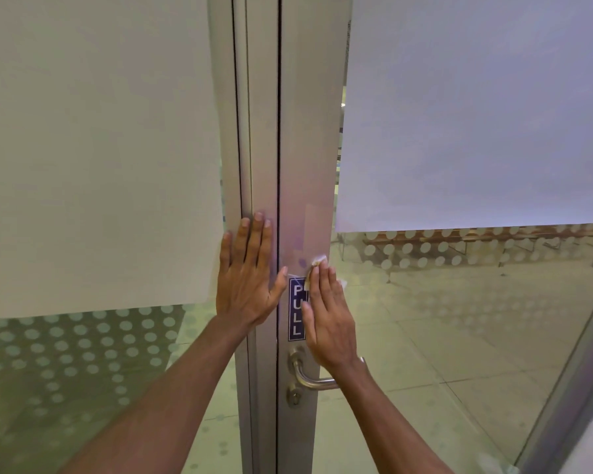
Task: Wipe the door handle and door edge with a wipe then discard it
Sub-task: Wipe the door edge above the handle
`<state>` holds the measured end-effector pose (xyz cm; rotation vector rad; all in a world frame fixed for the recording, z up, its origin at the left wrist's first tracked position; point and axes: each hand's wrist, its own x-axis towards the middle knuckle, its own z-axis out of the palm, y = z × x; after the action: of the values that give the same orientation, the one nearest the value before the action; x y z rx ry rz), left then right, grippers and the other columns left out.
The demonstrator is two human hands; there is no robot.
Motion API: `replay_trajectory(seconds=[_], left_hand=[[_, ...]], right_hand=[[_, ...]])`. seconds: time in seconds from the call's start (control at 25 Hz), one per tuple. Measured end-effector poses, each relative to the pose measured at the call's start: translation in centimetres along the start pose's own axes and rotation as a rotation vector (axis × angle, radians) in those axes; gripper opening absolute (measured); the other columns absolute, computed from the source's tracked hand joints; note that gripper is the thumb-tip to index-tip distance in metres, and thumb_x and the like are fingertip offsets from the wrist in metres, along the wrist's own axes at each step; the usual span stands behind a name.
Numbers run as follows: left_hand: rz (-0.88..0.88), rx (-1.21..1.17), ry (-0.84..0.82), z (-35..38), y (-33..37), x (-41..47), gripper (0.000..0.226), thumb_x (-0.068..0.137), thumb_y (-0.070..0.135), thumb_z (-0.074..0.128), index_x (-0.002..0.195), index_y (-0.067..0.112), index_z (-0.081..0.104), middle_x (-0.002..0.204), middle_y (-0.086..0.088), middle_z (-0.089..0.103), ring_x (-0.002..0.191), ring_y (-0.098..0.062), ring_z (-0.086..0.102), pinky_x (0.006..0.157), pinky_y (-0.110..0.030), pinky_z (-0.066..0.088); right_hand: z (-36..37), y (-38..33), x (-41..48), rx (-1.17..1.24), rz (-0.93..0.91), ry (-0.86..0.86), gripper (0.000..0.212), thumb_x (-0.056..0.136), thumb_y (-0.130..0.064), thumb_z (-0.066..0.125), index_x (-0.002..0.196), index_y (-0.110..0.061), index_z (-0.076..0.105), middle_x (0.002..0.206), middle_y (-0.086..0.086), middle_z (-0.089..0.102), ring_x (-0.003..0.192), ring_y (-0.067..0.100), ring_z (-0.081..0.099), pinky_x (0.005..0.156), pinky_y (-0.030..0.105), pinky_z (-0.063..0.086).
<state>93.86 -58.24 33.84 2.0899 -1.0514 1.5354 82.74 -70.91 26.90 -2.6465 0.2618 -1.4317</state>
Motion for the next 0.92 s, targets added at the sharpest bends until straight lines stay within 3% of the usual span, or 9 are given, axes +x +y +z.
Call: replay_trajectory(seconds=[0.2,0.48,0.68,0.8,0.92], left_hand=[[0.002,0.004,0.016,0.0,0.1,0.1,0.075,0.098,0.055,0.015,0.155,0.011,-0.008,0.162,-0.004,-0.022,0.151,-0.019,-0.014,0.123,-0.04,-0.011],[0.005,0.011,0.021,0.4,-0.1,0.0,0.077,0.097,0.056,0.02,0.155,0.009,-0.003,0.163,-0.005,-0.018,0.152,-0.021,-0.011,0.124,-0.041,-0.008],[0.009,0.002,0.027,0.5,-0.2,0.0,0.076,0.098,0.055,0.019,0.155,0.01,-0.004,0.163,-0.006,-0.016,0.152,-0.021,-0.009,0.123,-0.04,-0.01],[0.005,-0.005,0.023,0.5,0.0,0.0,0.074,0.098,0.053,0.016,0.155,0.01,-0.003,0.164,-0.006,-0.014,0.152,-0.021,-0.007,0.124,-0.041,-0.008],[0.01,-0.019,0.023,0.7,-0.2,-0.1,0.072,0.099,0.05,0.016,0.155,0.009,-0.001,0.164,-0.007,-0.012,0.152,-0.021,-0.005,0.124,-0.042,-0.006]], right_hand=[[-0.4,0.8,2.3,-0.099,-0.045,-0.021,0.061,0.104,-0.04,0.019,0.154,-0.01,0.004,0.163,0.007,-0.003,0.151,0.022,0.004,0.124,0.034,0.004],[0.3,2.5,-3.0,-0.169,-0.095,-0.125,0.063,0.103,-0.041,0.027,0.153,-0.008,0.01,0.163,0.008,0.002,0.151,0.021,0.006,0.121,0.038,0.015],[-1.2,1.0,1.9,-0.132,-0.067,-0.044,0.059,0.105,-0.041,0.018,0.153,-0.009,0.009,0.163,0.009,0.005,0.151,0.02,0.005,0.123,0.035,0.009],[-0.6,-0.4,2.6,-0.069,-0.019,-0.023,0.061,0.104,-0.039,0.023,0.153,-0.006,0.009,0.163,0.011,0.003,0.151,0.021,0.002,0.124,0.035,0.006],[0.5,-1.3,1.3,-0.116,-0.119,-0.065,0.061,0.103,-0.036,0.027,0.153,-0.006,0.013,0.163,0.01,0.005,0.151,0.021,0.004,0.123,0.039,0.013]])
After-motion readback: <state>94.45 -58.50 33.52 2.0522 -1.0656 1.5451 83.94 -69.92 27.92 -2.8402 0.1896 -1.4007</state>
